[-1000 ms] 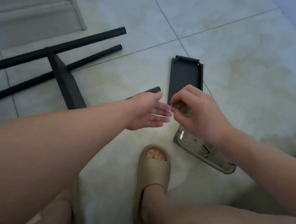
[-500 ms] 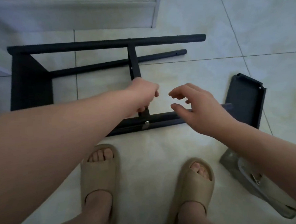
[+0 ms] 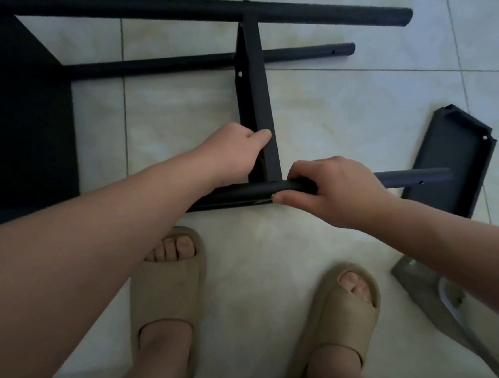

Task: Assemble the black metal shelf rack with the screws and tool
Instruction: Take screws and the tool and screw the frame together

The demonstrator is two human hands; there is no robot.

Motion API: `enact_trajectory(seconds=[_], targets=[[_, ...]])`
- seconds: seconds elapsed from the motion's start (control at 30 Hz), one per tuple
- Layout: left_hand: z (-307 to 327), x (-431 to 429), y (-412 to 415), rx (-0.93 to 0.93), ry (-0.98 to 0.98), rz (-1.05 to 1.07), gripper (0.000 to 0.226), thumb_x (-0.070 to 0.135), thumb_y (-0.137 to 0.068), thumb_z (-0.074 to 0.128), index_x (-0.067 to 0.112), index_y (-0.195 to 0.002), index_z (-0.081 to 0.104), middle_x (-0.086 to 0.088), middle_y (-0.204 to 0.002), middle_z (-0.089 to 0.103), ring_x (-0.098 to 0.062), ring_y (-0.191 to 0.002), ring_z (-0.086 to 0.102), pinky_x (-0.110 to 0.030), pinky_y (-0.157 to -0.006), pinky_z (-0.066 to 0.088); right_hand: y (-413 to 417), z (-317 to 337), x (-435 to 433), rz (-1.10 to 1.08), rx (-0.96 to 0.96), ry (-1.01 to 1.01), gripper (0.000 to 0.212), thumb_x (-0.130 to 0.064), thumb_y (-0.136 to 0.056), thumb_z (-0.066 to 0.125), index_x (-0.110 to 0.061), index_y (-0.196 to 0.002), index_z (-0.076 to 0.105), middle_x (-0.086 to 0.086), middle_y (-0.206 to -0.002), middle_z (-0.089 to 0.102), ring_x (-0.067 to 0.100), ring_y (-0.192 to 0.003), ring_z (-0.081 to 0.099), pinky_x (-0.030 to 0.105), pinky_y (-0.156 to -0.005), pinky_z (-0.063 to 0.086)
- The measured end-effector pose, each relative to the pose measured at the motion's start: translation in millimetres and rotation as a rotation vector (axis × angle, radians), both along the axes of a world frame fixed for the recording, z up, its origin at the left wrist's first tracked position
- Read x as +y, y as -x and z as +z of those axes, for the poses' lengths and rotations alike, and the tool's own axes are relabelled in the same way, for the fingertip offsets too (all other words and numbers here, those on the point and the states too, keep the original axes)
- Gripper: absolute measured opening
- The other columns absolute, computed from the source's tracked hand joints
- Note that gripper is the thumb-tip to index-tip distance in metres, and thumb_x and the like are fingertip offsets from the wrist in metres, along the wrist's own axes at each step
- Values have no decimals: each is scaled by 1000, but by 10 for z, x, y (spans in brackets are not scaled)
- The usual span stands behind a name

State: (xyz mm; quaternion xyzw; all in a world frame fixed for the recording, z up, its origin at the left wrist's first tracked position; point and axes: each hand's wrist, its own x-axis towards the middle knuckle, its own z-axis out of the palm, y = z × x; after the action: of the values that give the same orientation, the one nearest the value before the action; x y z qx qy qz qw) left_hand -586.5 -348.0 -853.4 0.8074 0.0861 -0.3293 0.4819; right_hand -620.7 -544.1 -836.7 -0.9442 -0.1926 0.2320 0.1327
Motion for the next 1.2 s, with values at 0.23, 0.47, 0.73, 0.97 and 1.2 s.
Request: enact_trajectory(seconds=[0.23,0.47,0.73,0.97,1.2], targets=[[3,7,133,75,49,-112,36,42,-103,45,13,-82,51,-8,-69,37,-22,-57,30,-32,-58,27,272,-21,-34,61,-23,32,57,-77,-80,38,-23,-79,55,-8,-57,46,23,-61,52,33,-53,31],[-24,-26,292,113,94,-193,43,43,-103,46,13,-72,44,3,-54,35,-19,-51,27,-31,-51,24,562,-34,-43,-39,55,25,56,-77,-78,43,-23,-77,57,-7,-55,48,19,-57,51,30,-50,33],[-31,28,279,171,196,-203,38,37,-104,47,12,-76,47,2,-54,32,-17,-50,23,-30,-51,22,425,-95,-88,47,-264,2,119,-88,-75,50,-11,-161,20,16,-167,15,41,-154,14,60,-119,22],[-41,94,319,250,321,-181,44,25,-105,48,20,-62,43,4,-53,29,-9,-44,23,-22,-44,22,97,-99,-23,334,-169,139,134,-97,-74,31,-3,-160,-10,16,-167,-21,29,-155,-20,66,-122,-4],[-133,180,194,430,284,-108,24,16,-99,52,10,-89,72,0,-64,55,-11,-53,46,-22,-52,38,120,-80,-17,398,-230,164,126,-91,-82,29,4,-159,0,22,-168,-9,34,-156,-10,59,-125,1]])
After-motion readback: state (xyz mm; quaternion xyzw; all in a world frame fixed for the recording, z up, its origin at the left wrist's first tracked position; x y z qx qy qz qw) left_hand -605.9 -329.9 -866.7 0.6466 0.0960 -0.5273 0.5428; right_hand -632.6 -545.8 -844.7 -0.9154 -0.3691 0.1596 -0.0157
